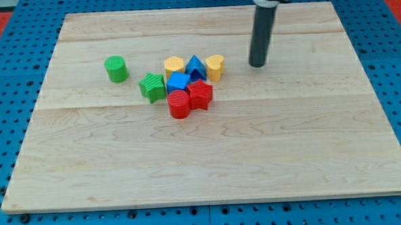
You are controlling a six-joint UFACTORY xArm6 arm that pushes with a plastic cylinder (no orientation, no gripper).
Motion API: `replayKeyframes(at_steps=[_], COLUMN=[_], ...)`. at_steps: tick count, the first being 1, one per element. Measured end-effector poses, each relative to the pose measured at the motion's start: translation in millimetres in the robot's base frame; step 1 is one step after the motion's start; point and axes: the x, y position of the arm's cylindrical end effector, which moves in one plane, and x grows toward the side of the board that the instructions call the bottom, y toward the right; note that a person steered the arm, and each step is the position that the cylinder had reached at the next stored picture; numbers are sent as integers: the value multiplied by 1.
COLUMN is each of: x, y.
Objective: Move the yellow heart to the top right of the red star
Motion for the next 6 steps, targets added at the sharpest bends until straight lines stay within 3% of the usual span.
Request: replayKeyframes(at_steps=[1, 2, 4, 5, 6], x=[8, 9, -58, -31, -6], y=[-57, -56, -59, -96, -76])
